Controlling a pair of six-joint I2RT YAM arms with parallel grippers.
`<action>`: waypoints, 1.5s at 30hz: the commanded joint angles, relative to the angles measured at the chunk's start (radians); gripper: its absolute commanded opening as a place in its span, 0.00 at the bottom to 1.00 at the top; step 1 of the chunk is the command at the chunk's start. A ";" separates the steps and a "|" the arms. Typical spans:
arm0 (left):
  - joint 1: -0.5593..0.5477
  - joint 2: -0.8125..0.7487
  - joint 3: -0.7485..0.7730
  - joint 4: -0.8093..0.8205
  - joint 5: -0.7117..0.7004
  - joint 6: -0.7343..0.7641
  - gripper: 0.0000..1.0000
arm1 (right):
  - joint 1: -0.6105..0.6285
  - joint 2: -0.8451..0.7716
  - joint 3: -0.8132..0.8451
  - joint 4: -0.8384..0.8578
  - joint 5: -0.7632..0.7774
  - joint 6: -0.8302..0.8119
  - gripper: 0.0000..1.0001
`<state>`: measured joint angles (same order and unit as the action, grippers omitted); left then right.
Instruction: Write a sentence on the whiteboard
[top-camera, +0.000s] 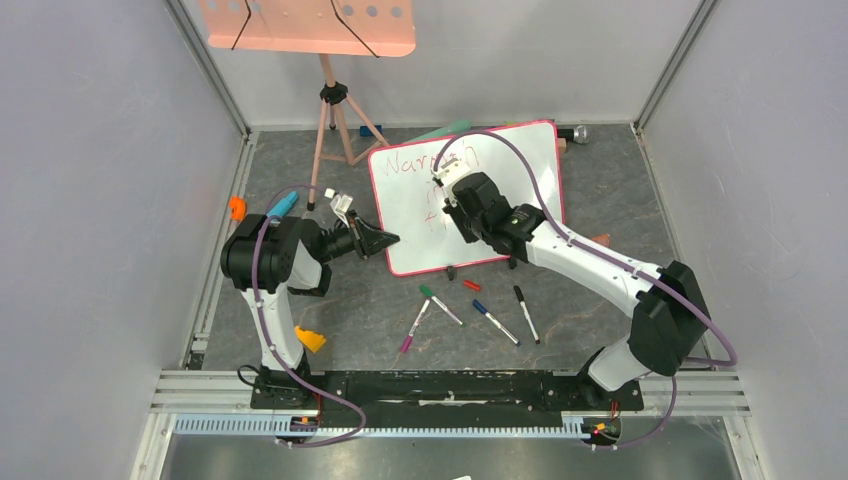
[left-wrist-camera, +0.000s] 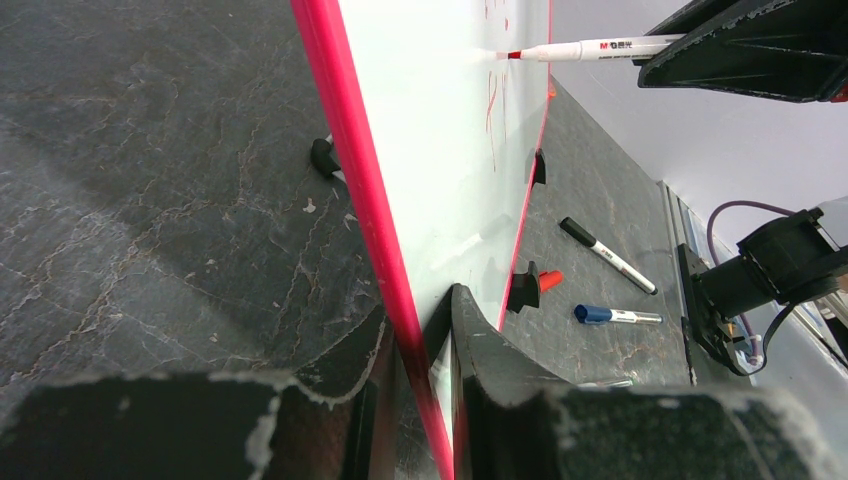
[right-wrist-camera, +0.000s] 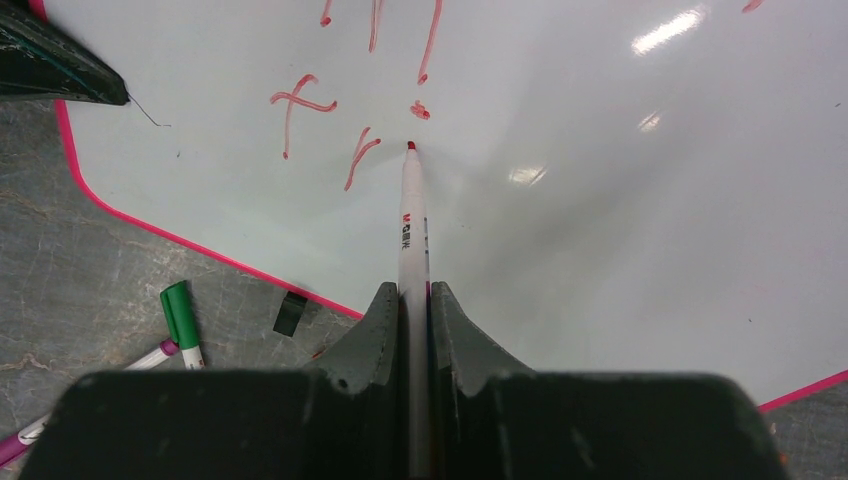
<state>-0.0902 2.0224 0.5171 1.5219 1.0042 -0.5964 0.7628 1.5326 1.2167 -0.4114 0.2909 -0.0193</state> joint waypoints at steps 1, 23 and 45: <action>0.018 0.019 0.008 0.035 -0.133 0.127 0.07 | -0.002 -0.009 -0.008 0.023 0.010 0.006 0.00; 0.018 0.024 0.012 0.035 -0.130 0.121 0.07 | -0.003 -0.103 -0.016 0.007 -0.047 0.031 0.00; 0.018 0.024 0.012 0.035 -0.129 0.119 0.07 | -0.007 -0.026 0.025 -0.002 0.030 0.028 0.00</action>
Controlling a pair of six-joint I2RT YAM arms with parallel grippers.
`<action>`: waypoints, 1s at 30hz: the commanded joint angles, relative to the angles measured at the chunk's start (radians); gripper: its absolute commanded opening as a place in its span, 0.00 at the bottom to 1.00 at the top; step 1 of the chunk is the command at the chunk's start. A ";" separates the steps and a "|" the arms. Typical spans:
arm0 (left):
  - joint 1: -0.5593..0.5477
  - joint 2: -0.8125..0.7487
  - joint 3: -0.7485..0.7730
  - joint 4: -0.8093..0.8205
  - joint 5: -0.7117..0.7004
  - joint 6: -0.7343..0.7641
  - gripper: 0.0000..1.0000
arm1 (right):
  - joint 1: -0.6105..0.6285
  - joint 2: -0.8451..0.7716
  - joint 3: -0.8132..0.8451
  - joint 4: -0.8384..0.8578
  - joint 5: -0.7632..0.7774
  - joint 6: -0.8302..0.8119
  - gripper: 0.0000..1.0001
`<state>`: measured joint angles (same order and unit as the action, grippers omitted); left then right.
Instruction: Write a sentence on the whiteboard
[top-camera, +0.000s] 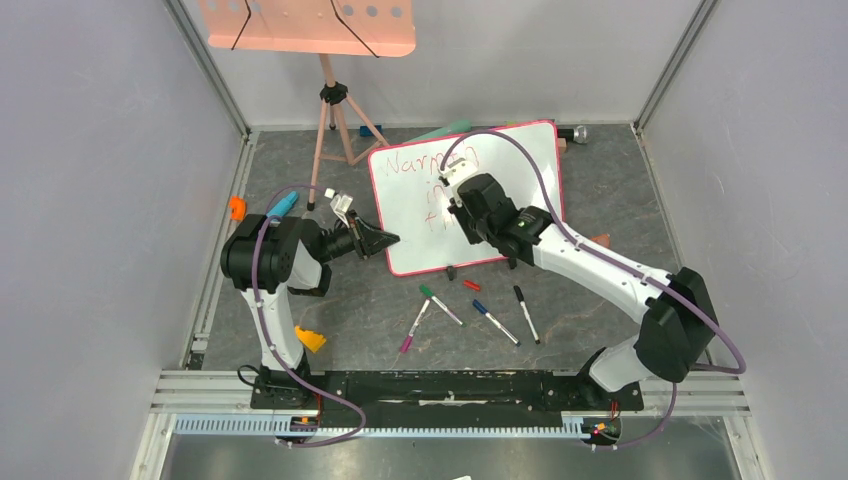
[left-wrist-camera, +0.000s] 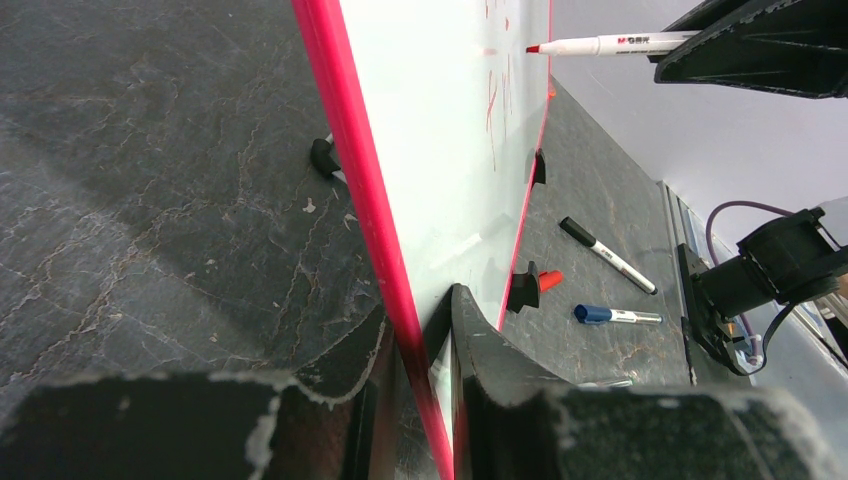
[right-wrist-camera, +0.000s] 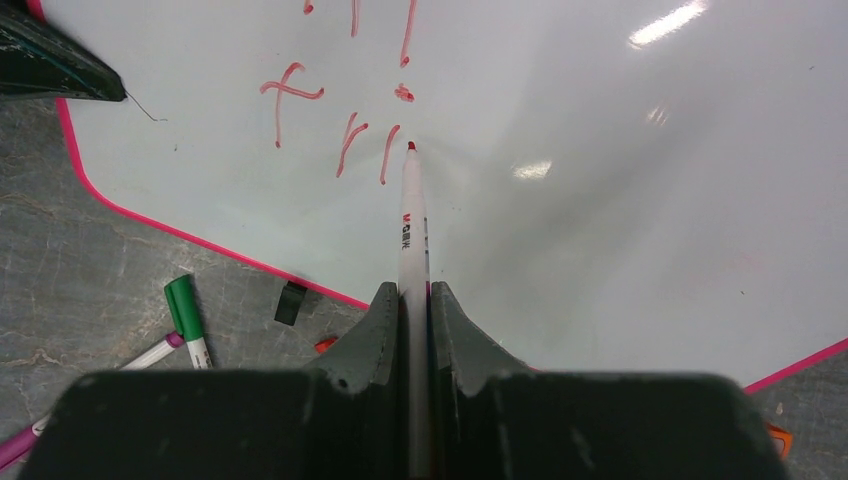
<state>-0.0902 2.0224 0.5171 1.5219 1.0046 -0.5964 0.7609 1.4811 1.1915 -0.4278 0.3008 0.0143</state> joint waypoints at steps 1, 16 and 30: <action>0.017 0.023 0.012 0.035 -0.129 0.121 0.07 | -0.004 0.031 0.051 0.014 0.019 -0.005 0.00; 0.018 0.021 0.012 0.035 -0.133 0.124 0.07 | -0.045 0.031 0.031 -0.014 0.086 -0.006 0.00; 0.018 0.022 0.012 0.035 -0.133 0.124 0.07 | -0.063 0.062 0.081 0.004 0.032 -0.030 0.00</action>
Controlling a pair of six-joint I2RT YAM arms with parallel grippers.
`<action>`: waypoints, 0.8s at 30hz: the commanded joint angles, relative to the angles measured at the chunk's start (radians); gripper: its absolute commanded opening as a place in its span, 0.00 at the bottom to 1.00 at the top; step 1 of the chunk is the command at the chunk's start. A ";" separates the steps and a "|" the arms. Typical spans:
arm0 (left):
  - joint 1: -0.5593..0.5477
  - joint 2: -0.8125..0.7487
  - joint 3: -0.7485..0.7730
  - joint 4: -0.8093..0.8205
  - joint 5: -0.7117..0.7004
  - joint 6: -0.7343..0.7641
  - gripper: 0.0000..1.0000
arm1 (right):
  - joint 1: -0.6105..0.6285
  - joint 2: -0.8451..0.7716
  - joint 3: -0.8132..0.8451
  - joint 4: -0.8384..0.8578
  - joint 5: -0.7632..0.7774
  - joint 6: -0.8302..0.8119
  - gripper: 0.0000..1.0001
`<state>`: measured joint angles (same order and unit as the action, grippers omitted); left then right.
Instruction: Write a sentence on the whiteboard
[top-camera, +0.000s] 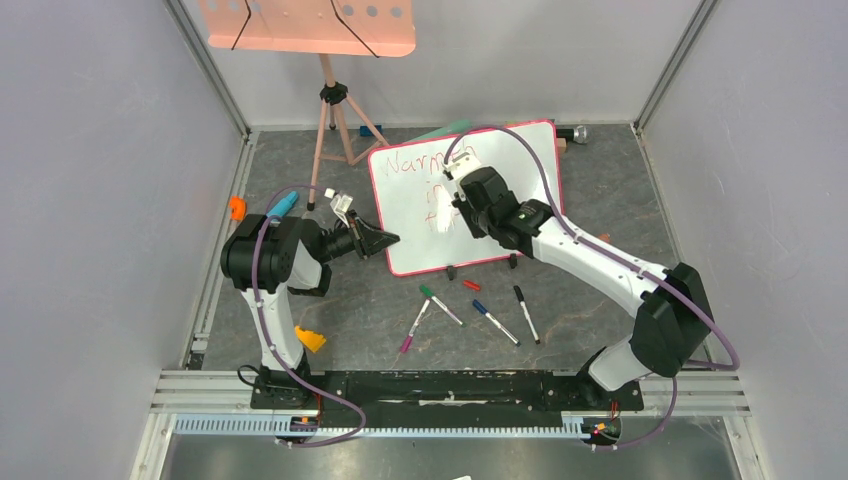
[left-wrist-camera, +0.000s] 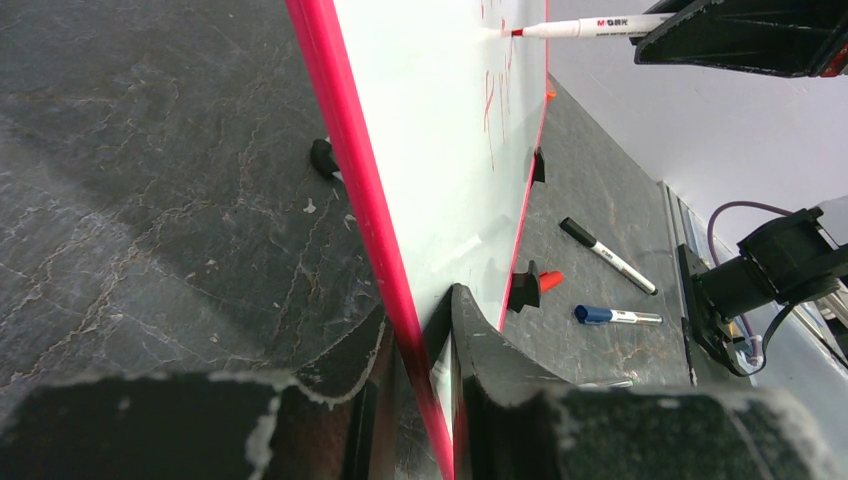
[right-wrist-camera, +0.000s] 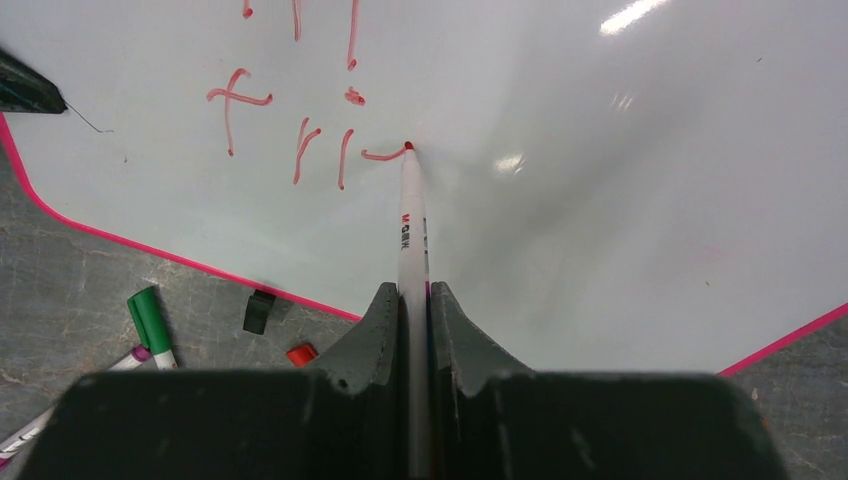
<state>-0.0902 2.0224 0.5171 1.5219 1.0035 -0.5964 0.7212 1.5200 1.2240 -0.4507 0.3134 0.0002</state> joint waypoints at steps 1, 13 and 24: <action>0.018 0.022 0.012 0.035 -0.133 0.124 0.07 | -0.023 0.026 0.052 0.031 0.006 -0.016 0.00; 0.018 0.020 0.010 0.035 -0.135 0.128 0.07 | -0.023 0.022 0.003 0.038 -0.094 -0.020 0.00; 0.018 0.022 0.010 0.035 -0.136 0.126 0.07 | -0.024 -0.011 -0.062 0.009 -0.082 -0.014 0.00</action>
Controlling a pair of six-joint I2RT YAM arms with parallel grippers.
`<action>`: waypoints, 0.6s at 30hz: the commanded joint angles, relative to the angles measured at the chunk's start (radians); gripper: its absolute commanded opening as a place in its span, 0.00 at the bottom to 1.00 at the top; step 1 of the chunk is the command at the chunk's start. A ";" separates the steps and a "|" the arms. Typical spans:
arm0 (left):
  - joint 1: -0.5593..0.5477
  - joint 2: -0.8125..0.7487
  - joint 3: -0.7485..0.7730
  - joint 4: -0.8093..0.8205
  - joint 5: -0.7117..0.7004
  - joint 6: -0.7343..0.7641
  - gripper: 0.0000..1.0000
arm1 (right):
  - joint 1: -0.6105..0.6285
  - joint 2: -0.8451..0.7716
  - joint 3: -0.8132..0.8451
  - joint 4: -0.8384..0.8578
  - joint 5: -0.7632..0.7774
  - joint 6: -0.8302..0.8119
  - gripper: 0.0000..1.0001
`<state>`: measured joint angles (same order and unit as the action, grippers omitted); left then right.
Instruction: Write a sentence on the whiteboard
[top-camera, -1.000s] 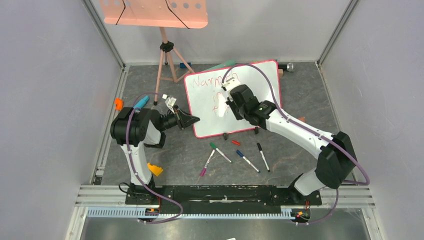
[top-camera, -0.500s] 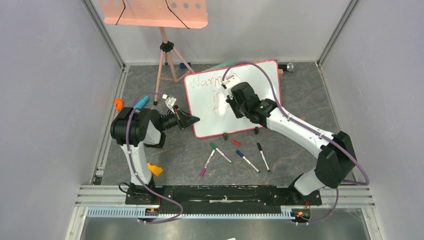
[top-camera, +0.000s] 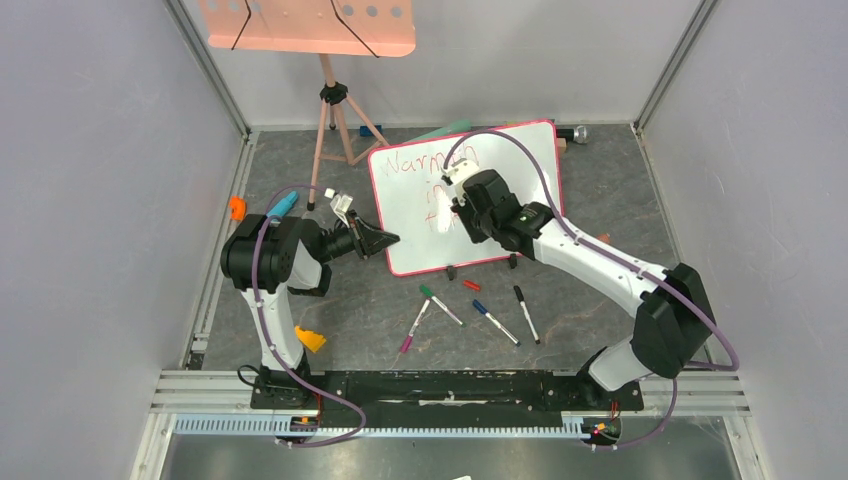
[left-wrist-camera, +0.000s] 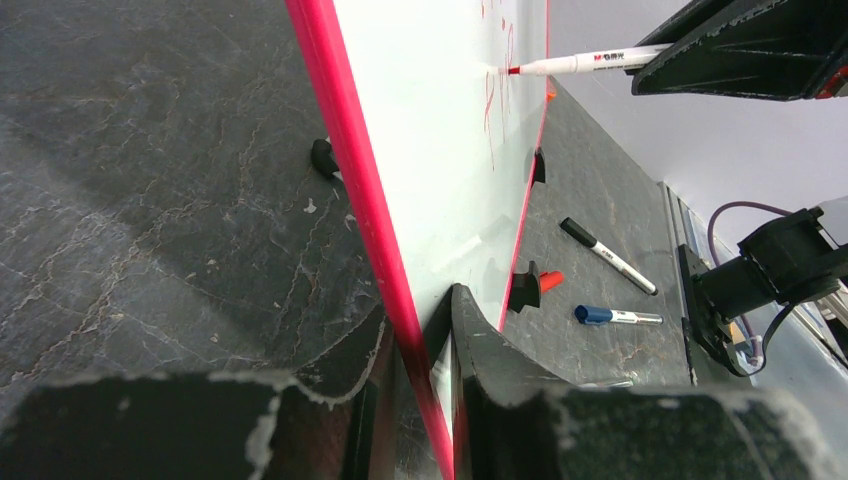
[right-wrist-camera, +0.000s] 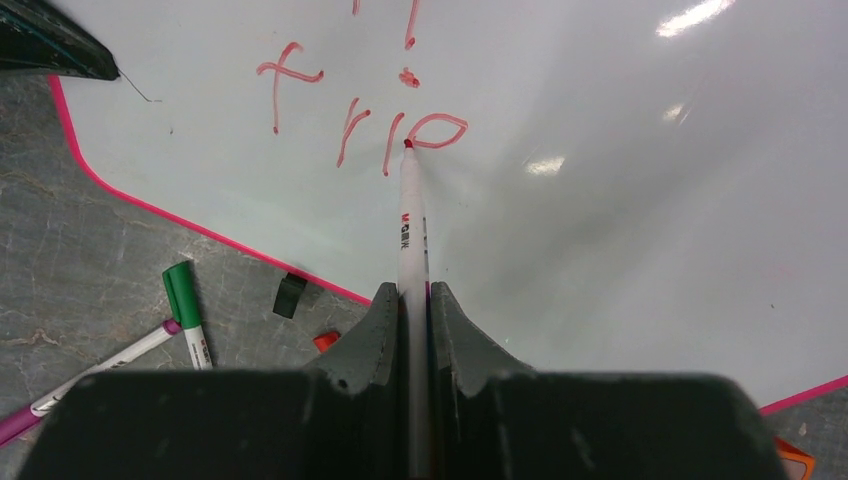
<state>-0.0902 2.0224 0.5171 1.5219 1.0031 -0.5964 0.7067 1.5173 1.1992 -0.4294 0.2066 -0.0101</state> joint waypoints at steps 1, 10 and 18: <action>0.018 0.021 0.010 0.035 -0.136 0.126 0.07 | -0.009 -0.011 -0.041 -0.015 0.031 -0.003 0.00; 0.018 0.022 0.010 0.035 -0.133 0.126 0.07 | -0.009 -0.020 -0.033 -0.054 0.117 -0.007 0.00; 0.018 0.024 0.012 0.035 -0.132 0.124 0.07 | -0.009 -0.044 0.000 -0.054 0.138 0.001 0.00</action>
<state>-0.0902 2.0224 0.5171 1.5219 1.0039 -0.5964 0.7105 1.4929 1.1755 -0.4774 0.2707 -0.0090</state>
